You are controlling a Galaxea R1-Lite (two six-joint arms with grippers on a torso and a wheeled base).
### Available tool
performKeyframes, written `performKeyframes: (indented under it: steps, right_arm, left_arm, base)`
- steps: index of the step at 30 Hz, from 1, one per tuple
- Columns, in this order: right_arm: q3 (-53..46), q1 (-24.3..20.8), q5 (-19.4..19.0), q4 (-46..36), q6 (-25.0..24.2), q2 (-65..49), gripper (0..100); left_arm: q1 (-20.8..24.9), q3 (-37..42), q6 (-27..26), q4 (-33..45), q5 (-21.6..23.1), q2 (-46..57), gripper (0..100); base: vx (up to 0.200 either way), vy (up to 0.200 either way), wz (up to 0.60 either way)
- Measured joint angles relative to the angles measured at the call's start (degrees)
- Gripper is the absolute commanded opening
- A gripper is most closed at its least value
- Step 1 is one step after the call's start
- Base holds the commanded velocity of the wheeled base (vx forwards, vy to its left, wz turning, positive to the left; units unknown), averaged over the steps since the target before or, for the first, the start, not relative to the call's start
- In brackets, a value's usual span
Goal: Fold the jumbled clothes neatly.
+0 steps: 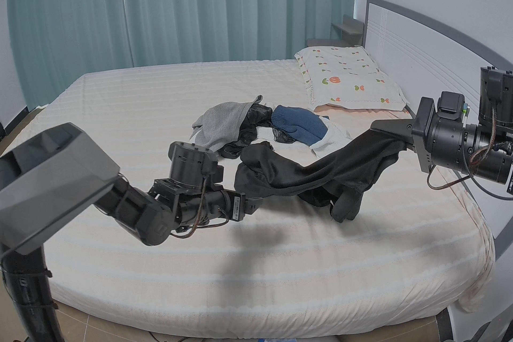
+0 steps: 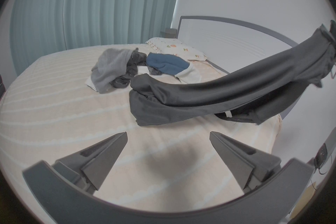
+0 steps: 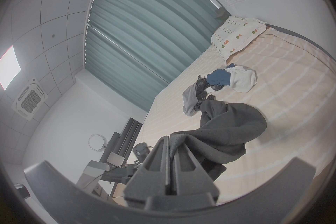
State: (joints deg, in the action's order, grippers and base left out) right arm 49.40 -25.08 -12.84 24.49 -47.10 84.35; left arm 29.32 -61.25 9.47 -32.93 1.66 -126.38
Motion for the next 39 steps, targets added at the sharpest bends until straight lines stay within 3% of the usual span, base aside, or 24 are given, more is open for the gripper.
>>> performKeyframes:
  steps: [22,23,31,39]
  right_arm:
    - [0.0,2.2,-0.2,3.4,-0.2,0.0,0]
    - [-0.1,2.2,-0.2,3.4,-0.2,0.1,0]
    - [-0.3,3.0,-0.9,3.7,-0.2,0.4,0]
    - [-0.5,4.7,-1.7,3.7,-0.2,1.7,0]
  left_arm:
    - [-1.7,-30.2,5.2,7.3,-2.7,-22.6,100]
    - [-1.9,-31.6,5.9,7.8,-2.7,-23.3,0]
    - [-2.5,-41.4,10.3,14.7,-2.8,-28.4,0]
    - [-3.2,-40.2,20.8,16.1,-2.7,-27.6,0]
  base:
    - [0.000,0.000,0.00]
    - [0.000,0.000,0.00]
    - [0.000,0.000,0.00]
    - [0.000,0.000,0.00]
